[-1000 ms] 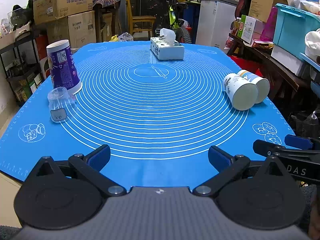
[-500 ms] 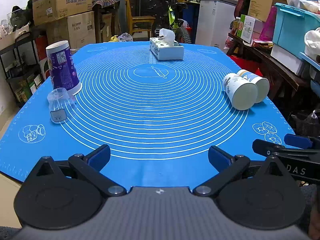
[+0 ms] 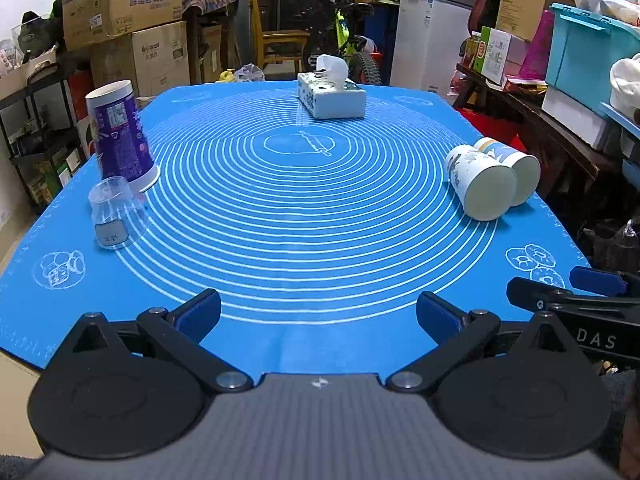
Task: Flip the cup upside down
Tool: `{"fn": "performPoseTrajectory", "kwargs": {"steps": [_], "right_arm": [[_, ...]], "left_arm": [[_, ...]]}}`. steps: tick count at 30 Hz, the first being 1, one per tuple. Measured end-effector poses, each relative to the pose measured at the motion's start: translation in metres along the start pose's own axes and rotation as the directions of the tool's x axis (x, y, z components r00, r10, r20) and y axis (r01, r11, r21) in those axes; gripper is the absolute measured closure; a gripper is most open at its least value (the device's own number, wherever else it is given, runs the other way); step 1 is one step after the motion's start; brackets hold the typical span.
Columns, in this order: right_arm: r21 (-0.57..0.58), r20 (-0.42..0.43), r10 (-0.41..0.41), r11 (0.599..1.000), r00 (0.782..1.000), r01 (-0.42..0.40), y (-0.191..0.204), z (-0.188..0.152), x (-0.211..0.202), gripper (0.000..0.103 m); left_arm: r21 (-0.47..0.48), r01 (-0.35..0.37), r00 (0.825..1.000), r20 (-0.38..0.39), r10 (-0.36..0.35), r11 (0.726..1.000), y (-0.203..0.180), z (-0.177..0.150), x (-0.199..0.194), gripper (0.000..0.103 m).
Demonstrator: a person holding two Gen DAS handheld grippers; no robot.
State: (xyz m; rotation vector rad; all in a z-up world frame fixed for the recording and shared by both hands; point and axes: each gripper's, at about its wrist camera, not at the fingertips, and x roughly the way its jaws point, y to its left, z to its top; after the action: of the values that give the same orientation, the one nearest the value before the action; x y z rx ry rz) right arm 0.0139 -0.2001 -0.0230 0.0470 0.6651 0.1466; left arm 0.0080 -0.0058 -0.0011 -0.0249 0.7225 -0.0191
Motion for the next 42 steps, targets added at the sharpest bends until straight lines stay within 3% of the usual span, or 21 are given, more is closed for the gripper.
{"fn": "performPoseTrajectory", "kwargs": {"steps": [6, 13, 20, 27, 34, 39, 41, 42], "right_arm": [[-0.012, 0.044, -0.024, 1.0, 0.999, 0.024, -0.016, 0.023, -0.002, 0.019], [-0.005, 0.08, -0.075, 0.997, 0.994, 0.076, -0.052, 0.054, 0.002, 0.019], [0.036, 0.079, -0.121, 0.992, 0.99, 0.118, -0.093, 0.064, 0.01, 0.019], [0.085, 0.049, -0.141, 0.987, 0.989, 0.137, -0.119, 0.051, 0.02, 0.019], [0.099, 0.046, -0.147, 0.985, 0.988, 0.142, -0.129, 0.046, 0.02, 0.019], [0.102, 0.04, -0.145, 0.985, 0.989, 0.14, -0.13, 0.043, 0.02, 0.019], [0.102, 0.042, -0.145, 0.985, 0.989, 0.14, -0.13, 0.043, 0.02, 0.019], [0.102, 0.043, -0.145, 0.985, 0.989, 0.14, -0.13, 0.043, 0.02, 0.019]], "left_arm": [[-0.006, 0.023, 0.999, 0.022, -0.023, 1.0, -0.011, 0.022, 0.011, 0.0], [-0.032, 0.108, 0.994, 0.013, -0.108, 0.994, -0.042, 0.069, 0.034, 0.001], [0.071, 0.126, 0.992, 0.003, -0.127, 0.989, -0.094, 0.103, 0.061, 0.0], [0.126, 0.133, 0.991, -0.049, -0.128, 0.983, -0.136, 0.114, 0.098, 0.0], [0.095, 0.128, 0.985, -0.131, -0.115, 0.987, -0.141, 0.111, 0.128, 0.0], [0.107, 0.143, 0.981, -0.145, -0.127, 0.984, -0.143, 0.107, 0.134, 0.001], [0.121, 0.156, 0.979, -0.15, -0.137, 0.98, -0.145, 0.106, 0.135, 0.01], [0.118, 0.173, 0.976, -0.157, -0.154, 0.978, -0.145, 0.106, 0.136, 0.019]]}}
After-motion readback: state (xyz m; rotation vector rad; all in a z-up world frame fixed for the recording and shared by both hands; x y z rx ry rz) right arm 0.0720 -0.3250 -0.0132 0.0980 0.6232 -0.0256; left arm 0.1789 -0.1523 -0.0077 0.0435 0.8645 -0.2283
